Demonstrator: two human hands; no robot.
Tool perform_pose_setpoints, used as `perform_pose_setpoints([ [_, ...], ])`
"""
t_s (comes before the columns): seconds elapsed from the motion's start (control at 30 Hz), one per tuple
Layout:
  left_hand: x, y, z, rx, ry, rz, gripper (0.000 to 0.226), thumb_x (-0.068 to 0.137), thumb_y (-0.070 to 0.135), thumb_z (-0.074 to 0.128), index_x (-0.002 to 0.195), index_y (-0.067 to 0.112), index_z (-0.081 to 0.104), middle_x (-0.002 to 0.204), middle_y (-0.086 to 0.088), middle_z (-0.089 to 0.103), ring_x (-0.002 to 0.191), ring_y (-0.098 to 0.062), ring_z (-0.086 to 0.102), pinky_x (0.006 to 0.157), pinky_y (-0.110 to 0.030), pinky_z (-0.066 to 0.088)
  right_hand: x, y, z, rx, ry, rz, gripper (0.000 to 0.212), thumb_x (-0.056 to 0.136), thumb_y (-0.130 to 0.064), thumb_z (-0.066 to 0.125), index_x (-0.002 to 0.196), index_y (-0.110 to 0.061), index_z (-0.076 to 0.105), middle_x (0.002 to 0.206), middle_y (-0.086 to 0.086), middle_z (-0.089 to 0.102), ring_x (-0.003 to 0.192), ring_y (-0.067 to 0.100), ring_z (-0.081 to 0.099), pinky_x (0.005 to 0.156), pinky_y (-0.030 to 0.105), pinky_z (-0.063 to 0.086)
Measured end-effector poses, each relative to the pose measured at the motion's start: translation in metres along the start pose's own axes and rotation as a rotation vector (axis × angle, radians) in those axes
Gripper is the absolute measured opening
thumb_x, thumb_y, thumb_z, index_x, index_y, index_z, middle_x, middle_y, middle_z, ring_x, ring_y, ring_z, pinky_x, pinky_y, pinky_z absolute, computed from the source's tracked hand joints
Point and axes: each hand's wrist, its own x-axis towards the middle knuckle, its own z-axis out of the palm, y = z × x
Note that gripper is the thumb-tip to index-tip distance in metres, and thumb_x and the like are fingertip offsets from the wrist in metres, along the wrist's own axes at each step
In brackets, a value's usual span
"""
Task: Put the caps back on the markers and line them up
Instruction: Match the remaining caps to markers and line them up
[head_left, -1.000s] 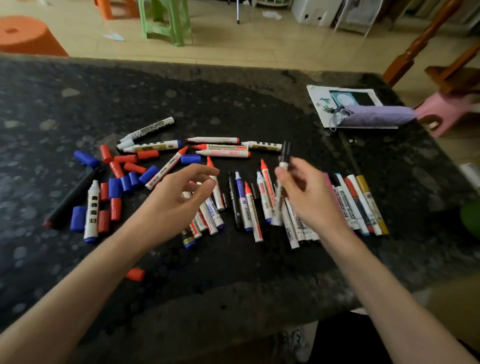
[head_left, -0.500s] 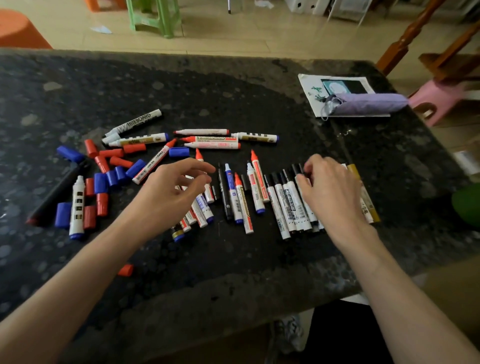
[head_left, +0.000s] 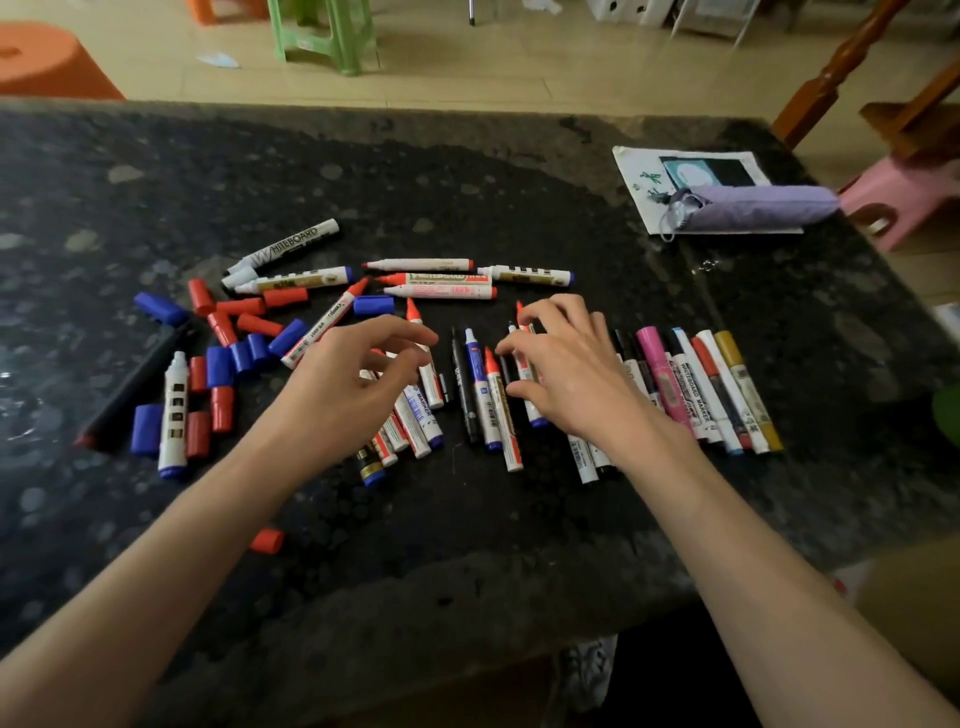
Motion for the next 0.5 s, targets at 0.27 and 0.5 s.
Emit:
perform_pose_setpoints([
  [0.27, -0.005, 0.006, 0.002, -0.054, -0.059, -0.046, 0.024, 0.102, 0.026, 0.059, 0.124, 0.031, 0.067, 0.100, 0.013, 0.074, 0.088, -0.010, 0.074, 0.081, -0.049, 0.060, -0.017, -0.014, -0.014, 0.847, 0.042, -0.118, 0.038, 0.084, -0.027, 0.087, 0.117, -0.030, 0.067, 0.105, -0.015, 0.074, 0.103, 0.000, 0.070, 0.086, 0.036, 0.059],
  [0.5, -0.009, 0.009, -0.007, -0.154, -0.112, -0.106, 0.018, 0.099, 0.025, 0.065, 0.115, 0.029, 0.071, 0.086, 0.010, 0.079, 0.079, -0.004, 0.075, 0.074, -0.019, 0.058, -0.015, -0.034, -0.017, 1.038, 0.051, -0.165, 0.038, 0.081, -0.019, 0.090, 0.110, -0.027, 0.067, 0.098, -0.009, 0.076, 0.094, 0.007, 0.074, 0.073, 0.020, 0.054],
])
